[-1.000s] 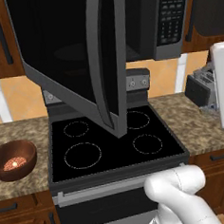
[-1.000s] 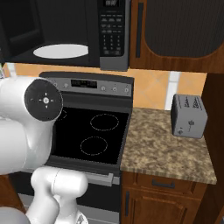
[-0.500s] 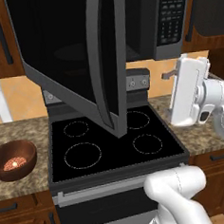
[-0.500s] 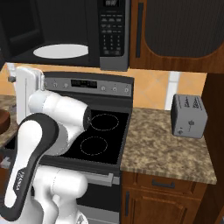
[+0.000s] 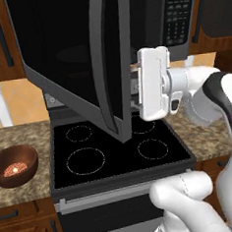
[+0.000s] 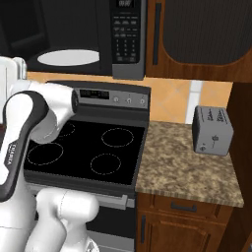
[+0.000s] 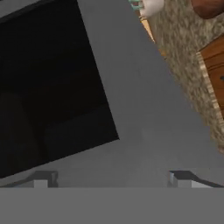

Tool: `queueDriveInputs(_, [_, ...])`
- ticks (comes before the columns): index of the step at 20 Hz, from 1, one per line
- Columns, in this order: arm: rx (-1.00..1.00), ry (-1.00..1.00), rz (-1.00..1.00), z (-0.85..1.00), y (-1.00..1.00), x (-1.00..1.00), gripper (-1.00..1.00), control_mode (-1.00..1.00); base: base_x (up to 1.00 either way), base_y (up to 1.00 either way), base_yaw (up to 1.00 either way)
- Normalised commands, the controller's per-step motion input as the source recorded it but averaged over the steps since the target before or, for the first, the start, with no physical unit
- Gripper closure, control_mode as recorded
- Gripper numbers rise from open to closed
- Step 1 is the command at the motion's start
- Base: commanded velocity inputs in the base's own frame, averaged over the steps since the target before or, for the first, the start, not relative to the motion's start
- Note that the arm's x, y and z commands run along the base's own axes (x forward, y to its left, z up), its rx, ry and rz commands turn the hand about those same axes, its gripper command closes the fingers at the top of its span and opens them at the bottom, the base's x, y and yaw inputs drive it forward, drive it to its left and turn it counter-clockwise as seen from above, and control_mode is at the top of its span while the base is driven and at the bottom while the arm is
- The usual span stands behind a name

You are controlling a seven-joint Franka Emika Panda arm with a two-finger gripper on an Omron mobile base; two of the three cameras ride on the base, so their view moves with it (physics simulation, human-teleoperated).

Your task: Open the microwave, place the bowl with waffle inside the microwave, then close the microwave door and turn it on.

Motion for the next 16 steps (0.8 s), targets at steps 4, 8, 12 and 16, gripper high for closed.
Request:
queueDriveInputs(4, [0.00,0.07,0.18,0.00,1.00,0.42,-1.00,-1.00,0.00,0.00,0.00])
queueDriveInputs(8, [0.00,0.11,0.19,0.02,1.00,0.02,-1.00,-1.00,0.00,0.00,0.00])
queueDriveInputs(12, [-0.04,0.03,0.14,0.08,1.00,0.00,-1.00,-1.00,0.00,0.00,0.00])
queueDriveInputs(16, [-0.17,0.00,-0.02,-0.07,1.00,0.29,-1.00,-1.00,0.00,0.00,0.00])
